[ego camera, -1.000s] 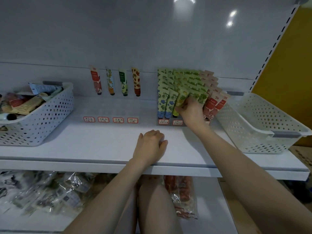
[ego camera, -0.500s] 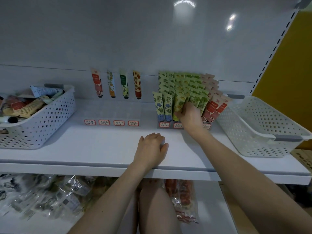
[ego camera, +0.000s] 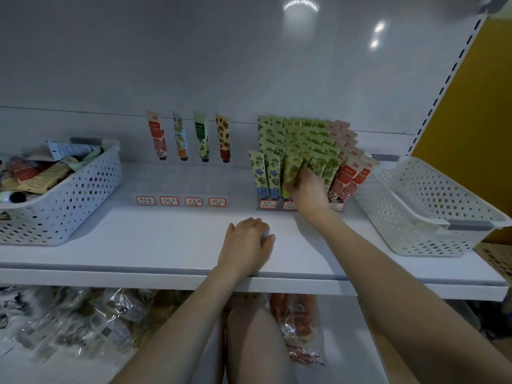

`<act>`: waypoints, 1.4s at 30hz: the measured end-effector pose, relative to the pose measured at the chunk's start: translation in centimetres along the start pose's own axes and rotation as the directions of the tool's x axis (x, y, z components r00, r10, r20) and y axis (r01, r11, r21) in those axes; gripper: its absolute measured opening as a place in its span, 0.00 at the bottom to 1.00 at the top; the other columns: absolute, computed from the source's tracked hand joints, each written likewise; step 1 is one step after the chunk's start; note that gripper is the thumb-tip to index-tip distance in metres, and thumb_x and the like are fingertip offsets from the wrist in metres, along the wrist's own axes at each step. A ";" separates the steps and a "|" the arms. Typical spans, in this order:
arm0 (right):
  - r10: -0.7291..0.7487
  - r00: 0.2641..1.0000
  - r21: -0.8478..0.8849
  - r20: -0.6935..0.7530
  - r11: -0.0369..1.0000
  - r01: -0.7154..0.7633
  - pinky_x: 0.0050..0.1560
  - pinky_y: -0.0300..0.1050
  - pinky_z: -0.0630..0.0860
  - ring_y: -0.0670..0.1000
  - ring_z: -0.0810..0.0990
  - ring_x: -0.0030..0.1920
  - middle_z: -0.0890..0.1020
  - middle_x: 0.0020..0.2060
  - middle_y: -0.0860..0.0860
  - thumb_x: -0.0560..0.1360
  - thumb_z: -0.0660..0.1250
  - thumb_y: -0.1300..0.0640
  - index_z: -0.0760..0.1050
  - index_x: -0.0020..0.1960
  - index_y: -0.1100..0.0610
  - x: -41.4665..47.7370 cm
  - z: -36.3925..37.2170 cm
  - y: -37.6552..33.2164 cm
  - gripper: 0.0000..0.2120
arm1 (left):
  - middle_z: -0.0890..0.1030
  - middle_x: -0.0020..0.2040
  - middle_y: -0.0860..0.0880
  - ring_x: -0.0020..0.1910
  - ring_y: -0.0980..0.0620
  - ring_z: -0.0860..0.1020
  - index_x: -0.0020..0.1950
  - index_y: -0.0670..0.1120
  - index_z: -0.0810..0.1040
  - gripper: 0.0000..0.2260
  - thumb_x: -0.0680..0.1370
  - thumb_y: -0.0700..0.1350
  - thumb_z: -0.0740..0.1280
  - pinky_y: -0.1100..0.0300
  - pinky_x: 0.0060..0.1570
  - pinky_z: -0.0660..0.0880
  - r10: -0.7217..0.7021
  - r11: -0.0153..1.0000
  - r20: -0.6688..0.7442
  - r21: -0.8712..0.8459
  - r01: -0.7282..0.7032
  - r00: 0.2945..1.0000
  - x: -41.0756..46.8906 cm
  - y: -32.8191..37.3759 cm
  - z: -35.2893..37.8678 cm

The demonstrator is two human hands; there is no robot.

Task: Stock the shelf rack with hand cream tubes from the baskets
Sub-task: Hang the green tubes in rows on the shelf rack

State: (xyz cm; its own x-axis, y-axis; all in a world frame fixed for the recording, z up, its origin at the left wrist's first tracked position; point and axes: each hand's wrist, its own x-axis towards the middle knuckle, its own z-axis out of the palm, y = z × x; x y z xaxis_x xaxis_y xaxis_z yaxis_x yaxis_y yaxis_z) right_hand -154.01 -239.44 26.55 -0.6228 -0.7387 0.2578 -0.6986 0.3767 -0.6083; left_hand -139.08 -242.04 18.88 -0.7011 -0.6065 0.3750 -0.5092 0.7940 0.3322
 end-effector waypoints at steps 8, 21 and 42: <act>0.002 1.000 -0.002 0.008 1.000 -0.002 0.39 0.48 0.69 0.63 0.77 0.48 0.77 0.48 0.65 0.77 0.64 0.59 0.69 0.52 0.65 -0.3 0.0 -0.1 0.10 | 0.68 0.37 0.52 0.39 0.52 0.66 0.36 0.46 0.66 0.11 0.78 0.48 0.59 0.54 0.46 0.65 -0.008 1.000 0.014 -0.014 0.008 1.000 0.0 0.1 -0.2; -0.017 1.000 0.029 -0.002 0.999 0.017 0.37 0.46 0.68 0.59 0.76 0.43 0.77 0.42 0.62 0.76 0.64 0.59 0.70 0.50 0.65 -0.4 -0.2 0.3 0.09 | 0.68 0.35 0.53 0.38 0.53 0.66 0.35 0.47 0.65 0.12 0.77 0.48 0.59 0.54 0.47 0.66 -0.015 1.000 0.020 -0.024 0.016 1.000 -0.1 0.3 -0.5; 0.034 0.998 0.038 -0.052 0.999 -0.032 0.39 0.42 0.78 0.52 0.82 0.40 0.83 0.44 0.59 0.76 0.65 0.61 0.76 0.53 0.64 -0.2 -19.9 8.6 0.08 | 0.81 0.53 0.41 0.53 0.42 0.77 0.56 0.40 0.79 0.11 0.79 0.44 0.62 0.49 0.49 0.75 0.312 0.941 0.015 -0.145 -0.307 0.950 2.9 12.6 -2.3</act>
State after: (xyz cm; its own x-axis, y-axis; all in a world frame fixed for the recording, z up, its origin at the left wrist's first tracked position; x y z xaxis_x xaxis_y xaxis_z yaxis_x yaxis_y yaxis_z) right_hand -166.88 -224.90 36.19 -0.6632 -0.6958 0.2757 -0.6646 0.3781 -0.6445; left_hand -146.36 -233.92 26.11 -0.8323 -0.3273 0.4474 -0.1914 0.9271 0.3223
